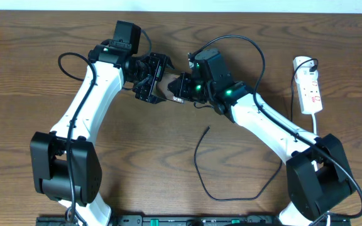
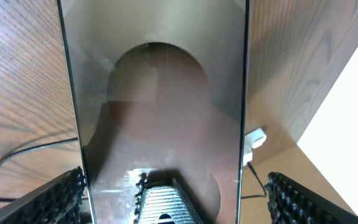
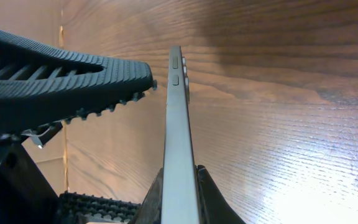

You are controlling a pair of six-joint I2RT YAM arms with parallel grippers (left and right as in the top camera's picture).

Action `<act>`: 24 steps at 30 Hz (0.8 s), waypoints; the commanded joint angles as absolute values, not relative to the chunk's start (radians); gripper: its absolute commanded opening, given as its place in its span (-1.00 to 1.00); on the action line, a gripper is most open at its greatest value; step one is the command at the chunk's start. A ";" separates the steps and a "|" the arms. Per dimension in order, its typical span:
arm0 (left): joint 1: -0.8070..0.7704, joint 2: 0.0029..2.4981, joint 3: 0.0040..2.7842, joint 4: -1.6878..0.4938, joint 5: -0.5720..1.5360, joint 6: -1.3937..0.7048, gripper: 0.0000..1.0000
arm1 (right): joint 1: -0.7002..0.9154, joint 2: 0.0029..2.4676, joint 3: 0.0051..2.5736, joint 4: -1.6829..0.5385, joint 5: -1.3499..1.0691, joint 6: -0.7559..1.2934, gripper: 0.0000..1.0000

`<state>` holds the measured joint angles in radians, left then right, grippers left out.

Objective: Plug charger to phone and switch on socket

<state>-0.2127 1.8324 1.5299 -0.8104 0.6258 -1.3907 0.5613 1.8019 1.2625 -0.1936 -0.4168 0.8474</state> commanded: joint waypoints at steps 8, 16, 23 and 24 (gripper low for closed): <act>-0.215 1.808 1.538 -0.813 0.640 -1.332 0.83 | 0.540 1.803 1.281 -0.185 -0.421 0.844 -0.98; -0.196 1.808 1.538 -0.822 0.649 -1.277 0.82 | 0.459 1.803 1.281 -0.233 -0.421 0.833 -0.98; -0.150 1.808 1.538 -0.820 0.669 -1.154 0.82 | 0.378 1.803 1.281 -0.229 -0.425 0.893 -0.98; -0.140 1.808 1.538 -0.820 0.670 -1.128 0.82 | 0.368 1.803 1.281 -0.227 -0.426 0.913 -0.98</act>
